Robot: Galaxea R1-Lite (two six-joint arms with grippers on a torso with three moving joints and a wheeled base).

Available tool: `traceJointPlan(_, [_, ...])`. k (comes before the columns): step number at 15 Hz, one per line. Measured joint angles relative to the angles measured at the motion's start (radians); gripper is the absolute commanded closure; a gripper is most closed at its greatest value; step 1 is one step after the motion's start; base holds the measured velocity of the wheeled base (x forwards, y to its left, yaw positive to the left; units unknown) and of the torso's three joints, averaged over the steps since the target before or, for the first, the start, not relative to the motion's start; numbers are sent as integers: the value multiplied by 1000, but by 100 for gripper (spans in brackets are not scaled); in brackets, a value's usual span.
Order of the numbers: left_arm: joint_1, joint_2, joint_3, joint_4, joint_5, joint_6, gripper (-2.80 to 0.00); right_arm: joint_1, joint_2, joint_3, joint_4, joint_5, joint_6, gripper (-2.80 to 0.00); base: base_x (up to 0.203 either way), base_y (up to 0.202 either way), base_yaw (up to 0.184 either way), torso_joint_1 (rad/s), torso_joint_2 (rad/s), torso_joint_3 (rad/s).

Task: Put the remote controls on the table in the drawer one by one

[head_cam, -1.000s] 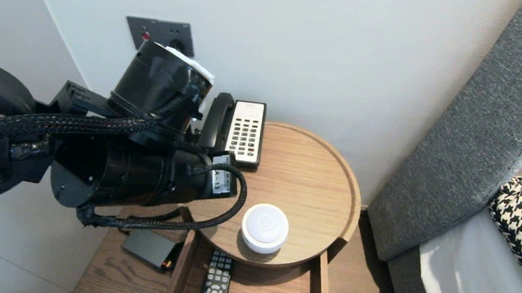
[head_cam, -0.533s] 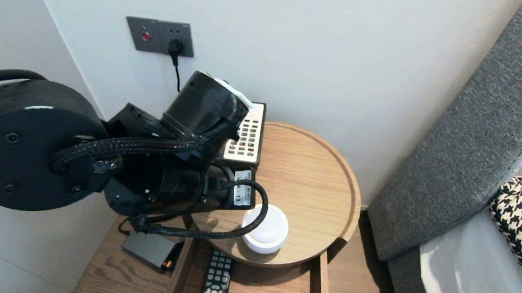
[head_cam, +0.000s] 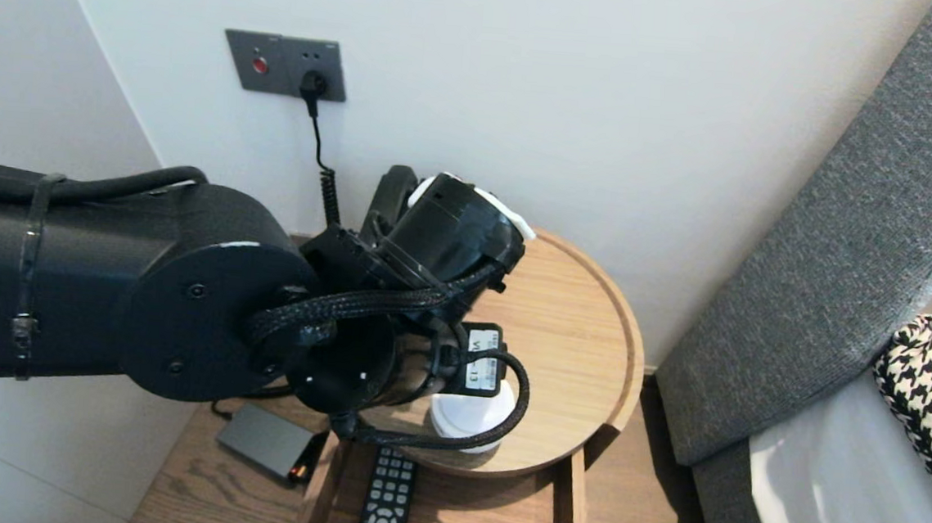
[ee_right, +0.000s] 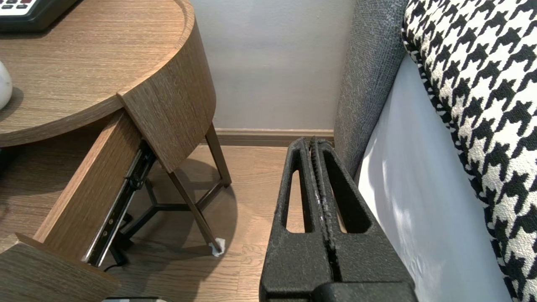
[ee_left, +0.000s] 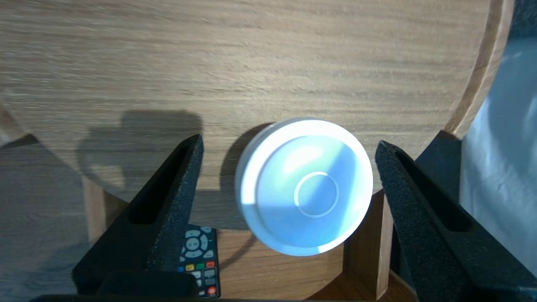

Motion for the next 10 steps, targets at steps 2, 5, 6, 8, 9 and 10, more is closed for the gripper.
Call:
traceJointPlan(2, [-11, 26, -8, -2, 5, 12, -280, 0, 0, 0, 0, 0, 0, 0, 0, 0, 0, 0, 0, 0])
traceJointPlan(5, [-15, 60, -29, -4, 38, 46, -280, 0, 0, 0, 0, 0, 0, 0, 0, 0, 0, 0, 0, 0])
traceJointPlan(6, [-14, 71, -41, -6, 42, 56, -280, 0, 0, 0, 0, 0, 0, 0, 0, 0, 0, 0, 0, 0])
traceJointPlan(8, [-13, 87, -57, -6, 43, 64, -280, 0, 0, 0, 0, 0, 0, 0, 0, 0, 0, 0, 0, 0])
traceJointPlan(9, [-13, 93, -61, -6, 45, 65, -280, 0, 0, 0, 0, 0, 0, 0, 0, 0, 0, 0, 0, 0])
traceJointPlan(10, [-14, 99, -65, -6, 45, 64, -280, 0, 0, 0, 0, 0, 0, 0, 0, 0, 0, 0, 0, 0])
